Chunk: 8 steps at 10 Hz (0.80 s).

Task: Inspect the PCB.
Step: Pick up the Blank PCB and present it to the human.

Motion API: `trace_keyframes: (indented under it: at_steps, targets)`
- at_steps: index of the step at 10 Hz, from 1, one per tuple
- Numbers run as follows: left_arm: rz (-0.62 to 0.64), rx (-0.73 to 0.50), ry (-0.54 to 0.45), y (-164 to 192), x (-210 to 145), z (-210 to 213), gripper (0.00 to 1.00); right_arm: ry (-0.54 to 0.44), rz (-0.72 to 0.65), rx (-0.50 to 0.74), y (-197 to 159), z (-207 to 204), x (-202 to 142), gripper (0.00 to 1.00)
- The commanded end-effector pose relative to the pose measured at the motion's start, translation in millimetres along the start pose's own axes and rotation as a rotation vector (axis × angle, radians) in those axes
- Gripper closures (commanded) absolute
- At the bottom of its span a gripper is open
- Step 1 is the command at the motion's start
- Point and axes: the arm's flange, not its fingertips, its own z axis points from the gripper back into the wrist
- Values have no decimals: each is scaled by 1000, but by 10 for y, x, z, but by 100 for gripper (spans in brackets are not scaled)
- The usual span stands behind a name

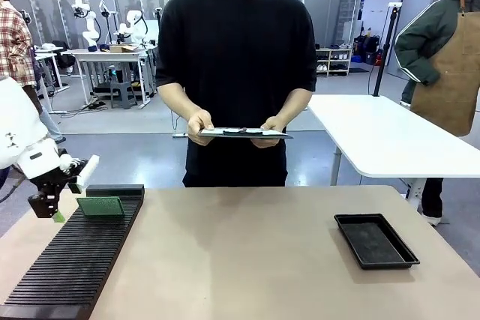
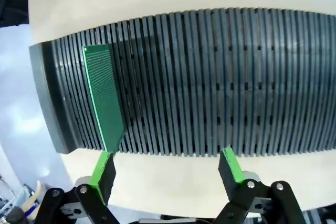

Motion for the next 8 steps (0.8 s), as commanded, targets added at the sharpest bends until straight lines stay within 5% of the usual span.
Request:
trace_keyframes:
  at_steps: [1, 8]
  targets:
    - [-41, 39, 4, 233, -31, -96, 0, -5, 7, 10, 2, 5, 0, 0]
    - [99, -50, -79, 715, -198, -519, 0, -5, 7, 10, 2, 5, 0, 0]
